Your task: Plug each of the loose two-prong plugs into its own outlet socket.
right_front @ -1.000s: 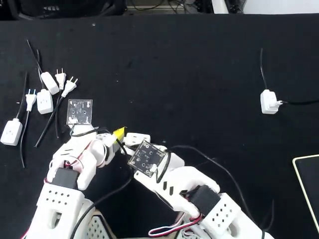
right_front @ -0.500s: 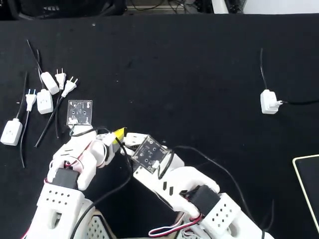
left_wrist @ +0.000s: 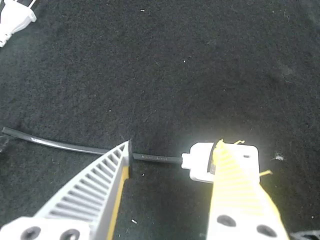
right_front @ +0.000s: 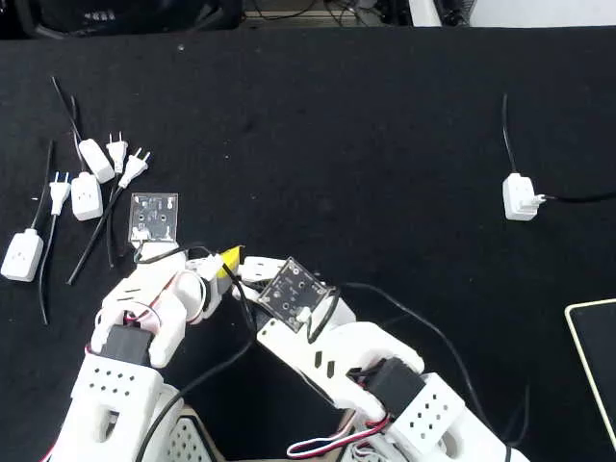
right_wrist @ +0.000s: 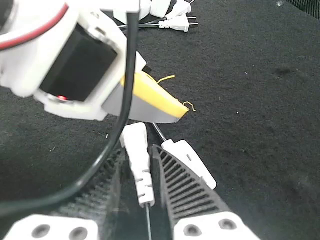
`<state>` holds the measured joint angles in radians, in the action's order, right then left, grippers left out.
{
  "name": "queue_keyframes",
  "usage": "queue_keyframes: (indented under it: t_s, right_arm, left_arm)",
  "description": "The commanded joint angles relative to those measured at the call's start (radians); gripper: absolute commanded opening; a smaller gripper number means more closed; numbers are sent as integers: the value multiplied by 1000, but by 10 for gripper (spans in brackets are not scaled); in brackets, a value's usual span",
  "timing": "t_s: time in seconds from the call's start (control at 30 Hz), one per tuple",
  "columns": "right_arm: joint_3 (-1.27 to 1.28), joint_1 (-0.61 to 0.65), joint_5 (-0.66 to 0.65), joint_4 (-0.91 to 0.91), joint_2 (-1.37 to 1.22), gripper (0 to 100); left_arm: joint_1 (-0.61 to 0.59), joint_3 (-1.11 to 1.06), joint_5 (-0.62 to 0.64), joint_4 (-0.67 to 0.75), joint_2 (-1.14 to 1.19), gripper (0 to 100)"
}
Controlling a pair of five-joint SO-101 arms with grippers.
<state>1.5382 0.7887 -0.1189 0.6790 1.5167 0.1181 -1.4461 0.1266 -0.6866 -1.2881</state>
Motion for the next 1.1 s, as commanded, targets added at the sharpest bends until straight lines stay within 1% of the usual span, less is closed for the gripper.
queue_keyframes:
  t_s: [0.0, 0.17, 0.9, 0.97, 1.07]
  right_arm:
    - [-48, -32, 55, -48, 41, 10]
    - [-45, -32, 66, -69, 41, 10]
    - [-51, -34, 57, -64, 41, 10]
    - [-51, -34, 57, -64, 41, 10]
    - [-51, -34, 57, -64, 41, 10]
  left_arm:
    - [15, -7, 6, 2, 0, 266]
    - [15, -7, 6, 2, 0, 266]
    - [15, -8, 5, -5, 8, 266]
    - [15, -8, -23, -5, 8, 266]
    - [15, -8, -28, -6, 8, 266]
